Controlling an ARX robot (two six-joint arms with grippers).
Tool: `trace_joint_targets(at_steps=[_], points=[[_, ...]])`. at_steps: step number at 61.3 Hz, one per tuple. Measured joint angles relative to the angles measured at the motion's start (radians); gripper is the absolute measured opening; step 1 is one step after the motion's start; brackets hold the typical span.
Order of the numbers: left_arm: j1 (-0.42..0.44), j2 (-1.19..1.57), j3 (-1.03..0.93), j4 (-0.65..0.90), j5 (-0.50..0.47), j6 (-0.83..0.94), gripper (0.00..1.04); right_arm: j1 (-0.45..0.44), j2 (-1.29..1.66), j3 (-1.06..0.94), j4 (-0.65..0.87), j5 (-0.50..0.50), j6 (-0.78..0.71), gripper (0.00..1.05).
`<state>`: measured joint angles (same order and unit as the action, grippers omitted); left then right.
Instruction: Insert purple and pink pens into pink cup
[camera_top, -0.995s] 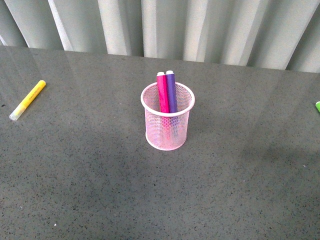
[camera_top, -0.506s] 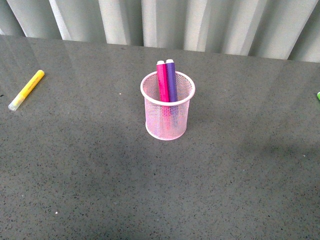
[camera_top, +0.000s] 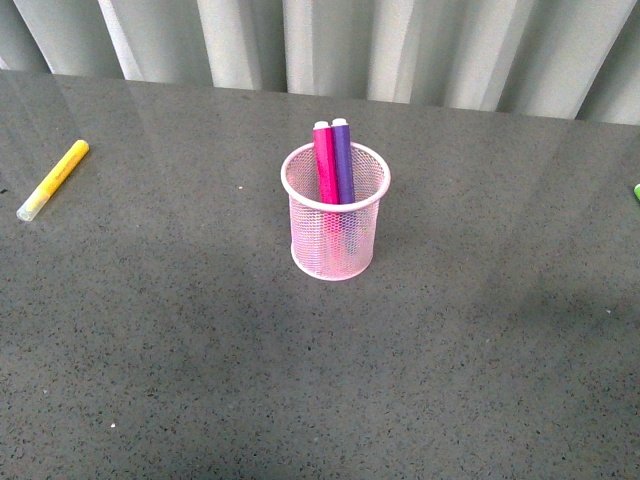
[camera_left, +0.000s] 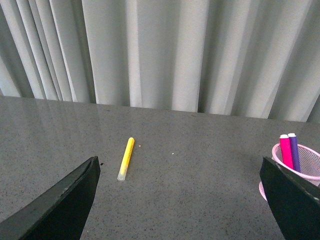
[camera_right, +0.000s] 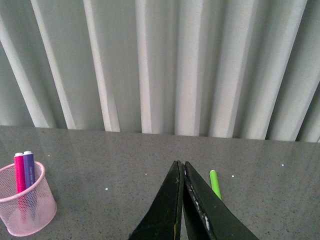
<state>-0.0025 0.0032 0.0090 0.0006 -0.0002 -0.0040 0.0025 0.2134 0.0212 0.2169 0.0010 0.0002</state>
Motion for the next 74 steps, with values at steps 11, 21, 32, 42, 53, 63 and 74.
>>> trace_joint_targets(at_steps=[11, 21, 32, 42, 53, 63, 74], points=[[0.0, 0.0, 0.0, 0.0, 0.0, 0.0, 0.98, 0.0, -0.045, 0.0, -0.046, 0.0, 0.0, 0.03], [0.0, 0.0, 0.0, 0.0, 0.0, 0.0, 0.98, 0.0, -0.206, 0.0, -0.211, 0.0, 0.0, 0.03], [0.0, 0.0, 0.0, 0.0, 0.0, 0.0, 0.98, 0.0, -0.209, 0.0, -0.216, 0.0, 0.0, 0.03], [0.0, -0.001, 0.0, 0.0, 0.0, 0.0, 0.98, 0.0, -0.209, 0.0, -0.216, 0.001, 0.0, 0.19], [0.0, -0.001, 0.0, 0.0, 0.0, 0.0, 0.98, 0.0, -0.209, 0.0, -0.216, 0.0, 0.0, 0.62], [0.0, -0.001, 0.0, 0.0, 0.0, 0.0, 0.98, 0.0, -0.209, 0.0, -0.216, 0.0, 0.0, 0.96], [0.0, -0.001, 0.0, 0.0, 0.0, 0.0, 0.98, 0.0, -0.209, 0.0, -0.216, 0.001, 0.0, 0.98]])
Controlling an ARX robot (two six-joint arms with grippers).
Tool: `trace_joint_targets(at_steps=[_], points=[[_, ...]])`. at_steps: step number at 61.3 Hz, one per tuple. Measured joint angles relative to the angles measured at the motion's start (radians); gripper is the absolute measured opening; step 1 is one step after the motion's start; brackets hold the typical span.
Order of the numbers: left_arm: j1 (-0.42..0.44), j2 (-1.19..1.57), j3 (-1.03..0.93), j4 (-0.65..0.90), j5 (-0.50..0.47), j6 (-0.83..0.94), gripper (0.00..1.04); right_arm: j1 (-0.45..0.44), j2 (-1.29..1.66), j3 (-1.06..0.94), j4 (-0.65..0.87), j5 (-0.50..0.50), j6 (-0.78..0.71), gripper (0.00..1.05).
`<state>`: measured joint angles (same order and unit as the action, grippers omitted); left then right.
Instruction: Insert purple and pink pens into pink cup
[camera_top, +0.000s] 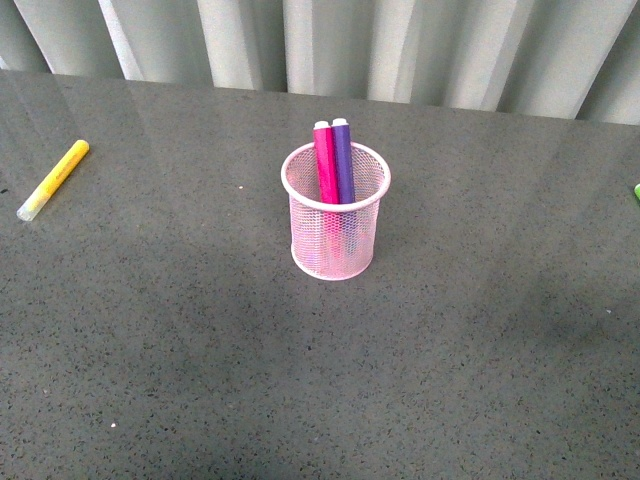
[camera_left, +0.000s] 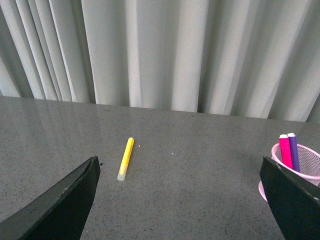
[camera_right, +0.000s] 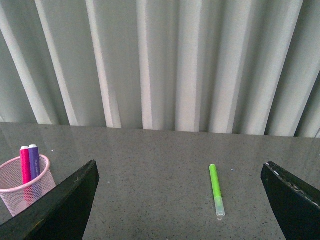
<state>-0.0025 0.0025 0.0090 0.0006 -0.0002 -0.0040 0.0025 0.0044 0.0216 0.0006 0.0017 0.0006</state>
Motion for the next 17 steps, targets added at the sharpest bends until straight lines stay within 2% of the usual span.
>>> trace_joint_targets(at_steps=[17], points=[[0.0, 0.0, 0.0, 0.0, 0.0, 0.0, 0.98, 0.0, 0.0, 0.0, 0.0, 0.0, 0.0, 0.98]])
